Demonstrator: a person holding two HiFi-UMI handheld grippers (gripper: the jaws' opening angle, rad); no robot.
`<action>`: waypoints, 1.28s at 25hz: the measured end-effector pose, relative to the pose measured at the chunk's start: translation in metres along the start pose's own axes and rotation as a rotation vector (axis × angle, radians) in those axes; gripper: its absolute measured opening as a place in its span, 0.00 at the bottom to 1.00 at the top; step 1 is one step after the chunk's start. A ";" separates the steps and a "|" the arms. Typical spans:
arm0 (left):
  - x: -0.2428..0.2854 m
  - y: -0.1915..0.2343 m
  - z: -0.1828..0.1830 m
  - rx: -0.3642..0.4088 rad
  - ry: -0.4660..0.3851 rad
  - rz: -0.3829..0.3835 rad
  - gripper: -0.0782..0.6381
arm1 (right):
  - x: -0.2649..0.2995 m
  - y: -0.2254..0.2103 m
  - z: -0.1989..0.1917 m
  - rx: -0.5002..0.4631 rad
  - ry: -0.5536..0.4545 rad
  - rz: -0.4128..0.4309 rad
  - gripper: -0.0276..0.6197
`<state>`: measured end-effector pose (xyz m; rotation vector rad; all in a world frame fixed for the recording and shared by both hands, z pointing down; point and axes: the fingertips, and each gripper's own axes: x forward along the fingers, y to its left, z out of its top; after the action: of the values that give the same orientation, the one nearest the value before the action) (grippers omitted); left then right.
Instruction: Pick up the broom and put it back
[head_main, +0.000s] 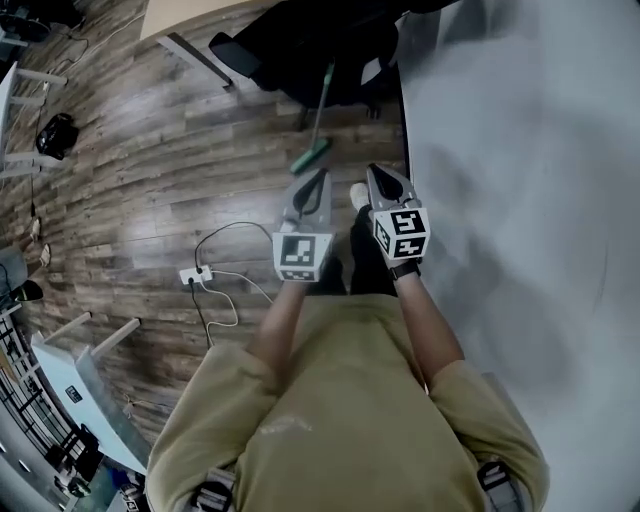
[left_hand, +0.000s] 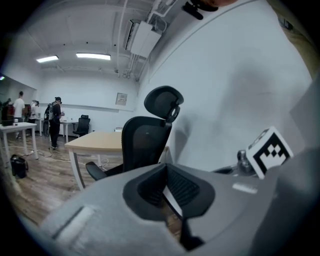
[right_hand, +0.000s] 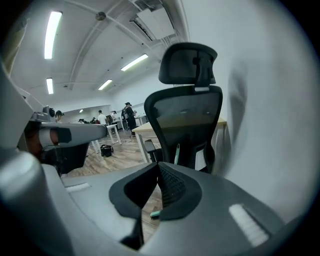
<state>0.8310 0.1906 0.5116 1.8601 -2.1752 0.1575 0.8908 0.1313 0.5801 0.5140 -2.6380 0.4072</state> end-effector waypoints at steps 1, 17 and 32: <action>0.016 0.008 -0.006 0.001 0.009 0.012 0.11 | 0.020 -0.010 -0.006 0.015 0.014 0.012 0.05; 0.145 0.086 -0.140 -0.107 0.165 0.140 0.11 | 0.238 -0.089 -0.122 0.101 0.185 0.189 0.11; 0.173 0.103 -0.136 -0.131 0.178 0.149 0.11 | 0.416 -0.112 -0.118 0.279 0.144 0.180 0.34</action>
<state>0.7254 0.0782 0.6996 1.5531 -2.1451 0.1973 0.6267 -0.0463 0.8931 0.3177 -2.5085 0.8440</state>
